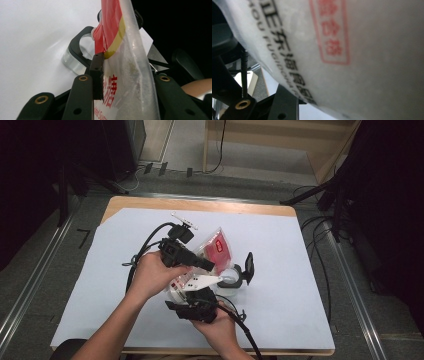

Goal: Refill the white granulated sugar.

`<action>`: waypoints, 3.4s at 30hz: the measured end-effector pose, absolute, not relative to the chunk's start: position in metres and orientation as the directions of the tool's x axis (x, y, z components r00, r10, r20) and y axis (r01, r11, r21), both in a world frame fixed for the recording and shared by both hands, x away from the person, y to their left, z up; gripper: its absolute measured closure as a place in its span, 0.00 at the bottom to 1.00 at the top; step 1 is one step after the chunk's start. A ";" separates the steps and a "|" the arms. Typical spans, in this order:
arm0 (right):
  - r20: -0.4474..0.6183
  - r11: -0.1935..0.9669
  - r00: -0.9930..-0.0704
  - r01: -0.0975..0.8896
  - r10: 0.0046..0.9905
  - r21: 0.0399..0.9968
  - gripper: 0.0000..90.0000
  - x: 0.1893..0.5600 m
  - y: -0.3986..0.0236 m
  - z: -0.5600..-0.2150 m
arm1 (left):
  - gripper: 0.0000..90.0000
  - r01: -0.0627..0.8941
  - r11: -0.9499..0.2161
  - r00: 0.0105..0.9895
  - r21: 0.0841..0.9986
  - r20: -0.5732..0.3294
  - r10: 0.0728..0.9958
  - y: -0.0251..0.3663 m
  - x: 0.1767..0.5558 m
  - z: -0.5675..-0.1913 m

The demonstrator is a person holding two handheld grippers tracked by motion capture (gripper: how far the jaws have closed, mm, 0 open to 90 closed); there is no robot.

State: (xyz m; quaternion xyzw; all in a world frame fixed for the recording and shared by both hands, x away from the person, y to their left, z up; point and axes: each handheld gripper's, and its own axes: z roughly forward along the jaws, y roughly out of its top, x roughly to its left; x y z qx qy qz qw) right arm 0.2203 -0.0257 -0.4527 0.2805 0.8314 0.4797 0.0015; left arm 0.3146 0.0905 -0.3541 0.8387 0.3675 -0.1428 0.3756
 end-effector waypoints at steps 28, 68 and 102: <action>0.265 0.378 -0.860 0.442 0.436 0.814 0.68 0.213 -0.022 -0.446 | 0.79 0.687 -0.435 0.716 0.582 -0.443 0.539 0.103 0.300 -0.349; 0.304 0.350 -0.847 0.471 0.436 0.810 0.69 0.216 -0.025 -0.436 | 0.70 0.669 -0.411 0.725 0.620 -0.420 0.546 0.097 0.298 -0.342; 0.299 0.348 -0.846 0.469 0.440 0.812 0.68 0.218 -0.025 -0.435 | 0.71 0.653 -0.413 0.728 0.635 -0.375 0.574 0.093 0.294 -0.339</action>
